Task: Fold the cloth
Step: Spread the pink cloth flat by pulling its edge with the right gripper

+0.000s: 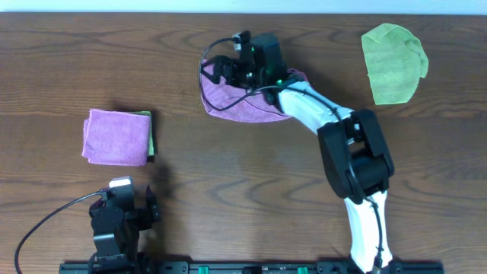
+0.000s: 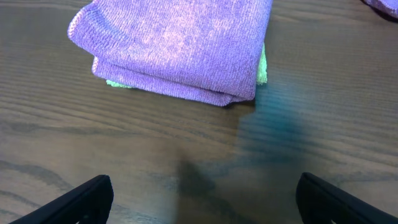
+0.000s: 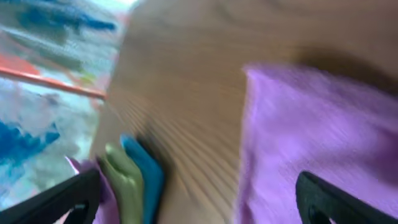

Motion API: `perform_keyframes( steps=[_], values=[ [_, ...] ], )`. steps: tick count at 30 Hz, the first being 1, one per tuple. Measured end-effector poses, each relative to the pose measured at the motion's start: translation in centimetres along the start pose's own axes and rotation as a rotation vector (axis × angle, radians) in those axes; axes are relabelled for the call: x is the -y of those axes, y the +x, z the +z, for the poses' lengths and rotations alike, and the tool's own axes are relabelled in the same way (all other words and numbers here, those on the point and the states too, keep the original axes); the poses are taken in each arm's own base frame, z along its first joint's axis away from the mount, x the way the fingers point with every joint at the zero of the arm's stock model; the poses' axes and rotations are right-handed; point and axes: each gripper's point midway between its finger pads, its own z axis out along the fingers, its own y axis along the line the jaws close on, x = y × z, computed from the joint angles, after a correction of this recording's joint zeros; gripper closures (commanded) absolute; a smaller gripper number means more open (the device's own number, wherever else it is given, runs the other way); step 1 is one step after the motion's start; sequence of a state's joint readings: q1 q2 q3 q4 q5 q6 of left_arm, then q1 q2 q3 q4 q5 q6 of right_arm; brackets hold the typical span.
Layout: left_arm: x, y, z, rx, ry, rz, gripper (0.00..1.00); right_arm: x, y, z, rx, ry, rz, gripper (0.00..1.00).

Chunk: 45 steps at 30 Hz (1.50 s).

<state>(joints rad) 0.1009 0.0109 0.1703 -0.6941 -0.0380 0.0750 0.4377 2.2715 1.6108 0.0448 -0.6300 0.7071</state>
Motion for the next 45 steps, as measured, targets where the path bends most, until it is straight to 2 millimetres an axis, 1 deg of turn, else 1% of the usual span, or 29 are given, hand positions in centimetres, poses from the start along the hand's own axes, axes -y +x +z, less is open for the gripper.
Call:
perform_keyframes(
  steps=[6, 8, 11, 14, 20, 29, 36, 39, 42, 43, 44, 45],
  values=[
    [0.0, 0.0, 0.0, 0.0, 0.0, 0.0, 0.05, 5.4, 1.2, -3.1, -0.115, 0.126, 0.081, 0.01],
    [0.0, 0.0, 0.0, 0.0, 0.0, 0.0, 0.05, 6.6, 1.5, -3.9, -0.138, 0.153, 0.089, 0.01],
    [0.0, 0.0, 0.0, 0.0, 0.0, 0.0, 0.05, 7.6, 2.1, -4.6, -0.169, 0.177, 0.079, 0.01],
    [0.0, 0.0, 0.0, 0.0, 0.0, 0.0, 0.05, 7.6, 2.9, -4.7, -0.2, 0.184, 0.056, 0.01],
    [0.0, 0.0, 0.0, 0.0, 0.0, 0.0, 0.05, 7.5, 3.6, -4.5, -0.226, 0.184, 0.013, 0.02],
    [0.0, 0.0, 0.0, 0.0, 0.0, 0.0, 0.05, 7.1, 4.8, -4.2, -0.264, 0.185, -0.019, 0.09],
    [0.0, 0.0, 0.0, 0.0, 0.0, 0.0, 0.05, 6.1, 6.3, -3.1, -0.301, 0.188, -0.061, 0.13],
    [0.0, 0.0, 0.0, 0.0, 0.0, 0.0, 0.05, 5.8, 6.9, -2.8, -0.315, 0.196, -0.078, 0.21],
    [0.0, 0.0, 0.0, 0.0, 0.0, 0.0, 0.05, 5.8, 7.2, -2.8, -0.325, 0.2, -0.091, 0.36],
    [0.0, 0.0, 0.0, 0.0, 0.0, 0.0, 0.05, 5.9, 7.3, -2.8, -0.327, 0.205, -0.086, 0.46],
    [0.0, 0.0, 0.0, 0.0, 0.0, 0.0, 0.05, 6.0, 7.3, -2.8, -0.327, 0.208, -0.091, 0.59],
    [0.0, 0.0, 0.0, 0.0, 0.0, 0.0, 0.05, 6.1, 7.3, -2.9, -0.328, 0.212, -0.092, 0.69]
  ],
)
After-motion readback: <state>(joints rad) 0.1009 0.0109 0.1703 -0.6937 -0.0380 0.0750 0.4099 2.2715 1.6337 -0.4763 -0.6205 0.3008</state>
